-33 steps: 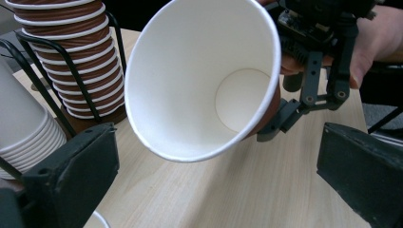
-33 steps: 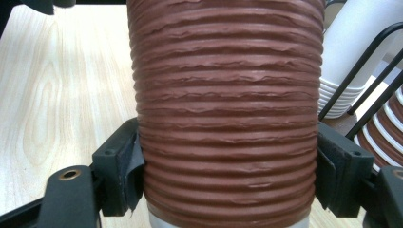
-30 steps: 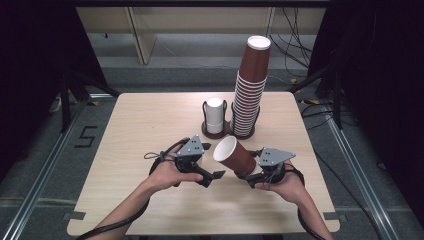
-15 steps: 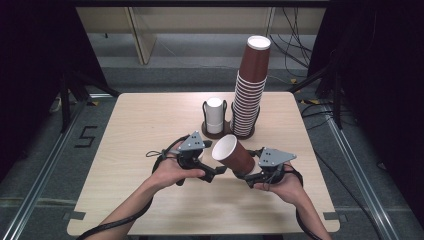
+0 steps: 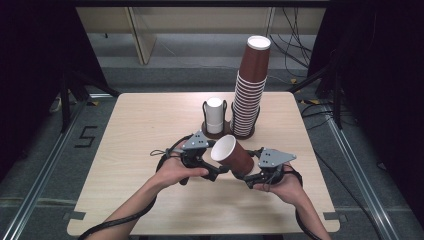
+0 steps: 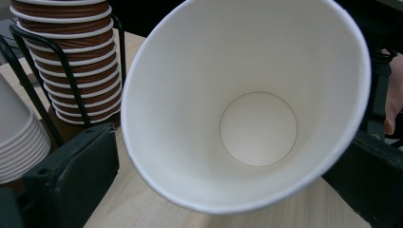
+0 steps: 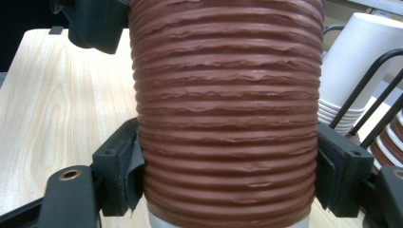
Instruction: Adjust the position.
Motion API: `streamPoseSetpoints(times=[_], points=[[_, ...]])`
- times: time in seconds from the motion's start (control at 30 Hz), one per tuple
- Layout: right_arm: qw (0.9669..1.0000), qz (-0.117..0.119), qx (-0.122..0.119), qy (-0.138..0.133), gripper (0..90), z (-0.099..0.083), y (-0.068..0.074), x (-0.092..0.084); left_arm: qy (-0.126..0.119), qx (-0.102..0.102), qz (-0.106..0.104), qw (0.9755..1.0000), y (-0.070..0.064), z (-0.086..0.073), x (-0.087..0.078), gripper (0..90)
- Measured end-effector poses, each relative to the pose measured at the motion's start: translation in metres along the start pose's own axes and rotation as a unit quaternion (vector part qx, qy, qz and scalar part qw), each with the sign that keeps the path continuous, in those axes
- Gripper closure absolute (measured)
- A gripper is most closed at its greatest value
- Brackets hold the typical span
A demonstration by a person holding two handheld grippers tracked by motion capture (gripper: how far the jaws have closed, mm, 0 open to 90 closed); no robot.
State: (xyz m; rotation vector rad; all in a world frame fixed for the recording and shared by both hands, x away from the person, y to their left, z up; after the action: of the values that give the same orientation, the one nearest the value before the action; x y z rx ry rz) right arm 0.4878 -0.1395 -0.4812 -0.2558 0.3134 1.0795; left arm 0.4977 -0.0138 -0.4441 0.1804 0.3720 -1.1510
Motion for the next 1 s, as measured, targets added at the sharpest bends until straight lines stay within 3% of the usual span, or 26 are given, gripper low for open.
streamPoseSetpoints(times=[0.17,0.2,0.3,0.53,0.8,1.0], points=[[1.0,0.002,0.002,-0.003,24.2,0.001,0.001,0.001,-0.002,-0.005,-0.005,1.0,0.0,0.001,0.001,0.0],[0.9999,-0.001,-0.015,-0.005,24.2,0.001,-0.001,0.001,-0.003,-0.007,-0.007,0.9999,0.0,0.001,0.001,0.0],[1.0,0.004,-0.005,0.001,24.2,0.0,0.002,0.002,-0.002,-0.01,-0.009,0.9999,-0.001,0.0,0.003,0.0],[1.0,0.003,-0.006,-0.006,24.3,0.0,0.003,0.005,-0.004,-0.014,-0.014,0.9998,0.0,0.001,0.005,0.0],[0.9998,0.005,-0.018,0.003,24.2,-0.001,0.003,0.007,-0.007,-0.019,-0.018,0.9996,-0.002,0.001,0.009,0.0],[0.9998,0.014,-0.009,0.01,24.0,-0.002,0.008,0.011,-0.014,-0.002,-0.017,0.9997,-0.005,0.002,0.009,1.5]])
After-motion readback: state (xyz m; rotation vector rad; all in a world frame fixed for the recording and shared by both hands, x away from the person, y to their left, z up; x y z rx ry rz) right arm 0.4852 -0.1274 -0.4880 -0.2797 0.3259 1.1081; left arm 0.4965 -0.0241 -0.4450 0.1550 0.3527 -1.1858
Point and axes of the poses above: each handheld gripper's, and its own axes: x roughly forward along the jaws, z roughly out of its top, y roughly to its left, the point moved 8 cm from there along x, roughly forward along the jaws, and after that the axes turned 5 degrees about x, right-handed, at the moved point
